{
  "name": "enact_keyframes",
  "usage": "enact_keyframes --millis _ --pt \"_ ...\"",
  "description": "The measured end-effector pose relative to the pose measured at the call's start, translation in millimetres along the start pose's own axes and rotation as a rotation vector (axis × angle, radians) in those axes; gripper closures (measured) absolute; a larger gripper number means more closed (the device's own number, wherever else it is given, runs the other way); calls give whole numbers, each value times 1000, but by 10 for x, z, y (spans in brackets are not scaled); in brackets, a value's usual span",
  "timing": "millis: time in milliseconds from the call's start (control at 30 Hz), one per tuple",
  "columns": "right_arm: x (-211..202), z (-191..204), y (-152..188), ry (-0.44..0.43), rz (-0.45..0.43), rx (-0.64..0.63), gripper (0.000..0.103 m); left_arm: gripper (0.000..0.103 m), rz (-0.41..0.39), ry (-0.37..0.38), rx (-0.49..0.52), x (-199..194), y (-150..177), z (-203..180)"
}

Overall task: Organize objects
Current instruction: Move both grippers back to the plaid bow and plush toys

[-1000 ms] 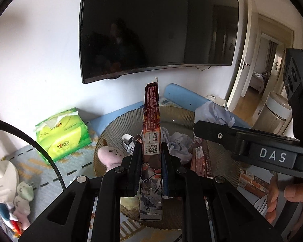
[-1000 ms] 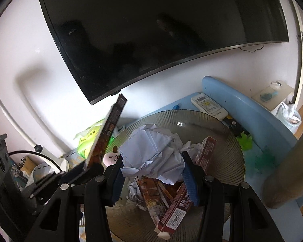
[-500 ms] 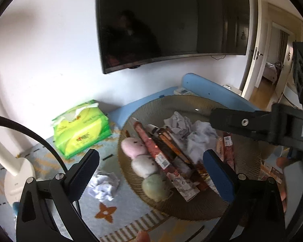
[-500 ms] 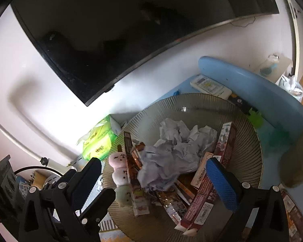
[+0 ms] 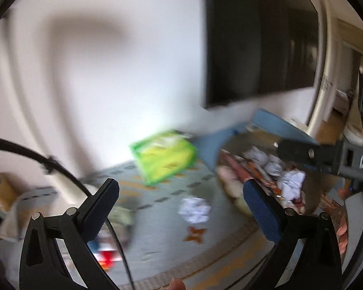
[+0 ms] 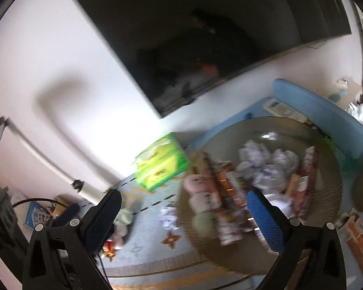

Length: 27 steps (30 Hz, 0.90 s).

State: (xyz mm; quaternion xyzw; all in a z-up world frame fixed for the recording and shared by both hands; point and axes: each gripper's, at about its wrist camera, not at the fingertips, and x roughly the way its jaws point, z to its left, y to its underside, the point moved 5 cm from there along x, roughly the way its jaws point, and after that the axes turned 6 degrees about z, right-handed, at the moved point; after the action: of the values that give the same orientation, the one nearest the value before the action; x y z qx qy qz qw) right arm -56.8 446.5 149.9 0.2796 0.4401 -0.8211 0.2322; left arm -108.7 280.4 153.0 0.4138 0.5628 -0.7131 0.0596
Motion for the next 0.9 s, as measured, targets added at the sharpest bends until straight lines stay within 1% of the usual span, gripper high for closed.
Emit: enact_keyframes --millis 100,133,233,333,400,433,500,533,600,633,767,833,900 --pt "74 308 93 -23 9 -36 0 0 -39 -72 -46 -319 11 475" --pt "116 453 142 -35 13 -54 0 0 -44 -113 -60 -409 35 677" --pt "293 816 309 -63 41 -95 0 0 -32 -200 -77 -512 177 1099" --pt "550 1148 547 -84 89 -137 0 0 31 -263 -115 -432 468 1558" --pt "738 1332 720 -83 116 -185 0 1 88 -285 -152 -323 732 1835" --pt "886 1460 843 -77 129 -230 0 1 121 -290 -171 -234 874 1955" --pt "1076 1576 998 -57 133 -294 0 1 173 -267 -201 -70 1167 2131" --pt "1202 1643 1087 -42 131 -337 0 1 198 -234 -214 39 1319 2182" --pt "1419 1702 1211 -17 142 -391 0 1 222 -203 -216 169 1506 2225" --pt "1523 1713 1265 -14 151 -405 0 1 250 -193 -203 269 1618 2221" --pt "1911 1814 1423 -32 185 -433 0 1 311 -174 -159 581 1804 2156" --pt "2066 1857 1473 -31 201 -456 0 1 315 -150 -162 677 1822 2132" --pt "2135 1906 1506 -38 196 -472 0 1 311 -125 -174 746 1800 2119"
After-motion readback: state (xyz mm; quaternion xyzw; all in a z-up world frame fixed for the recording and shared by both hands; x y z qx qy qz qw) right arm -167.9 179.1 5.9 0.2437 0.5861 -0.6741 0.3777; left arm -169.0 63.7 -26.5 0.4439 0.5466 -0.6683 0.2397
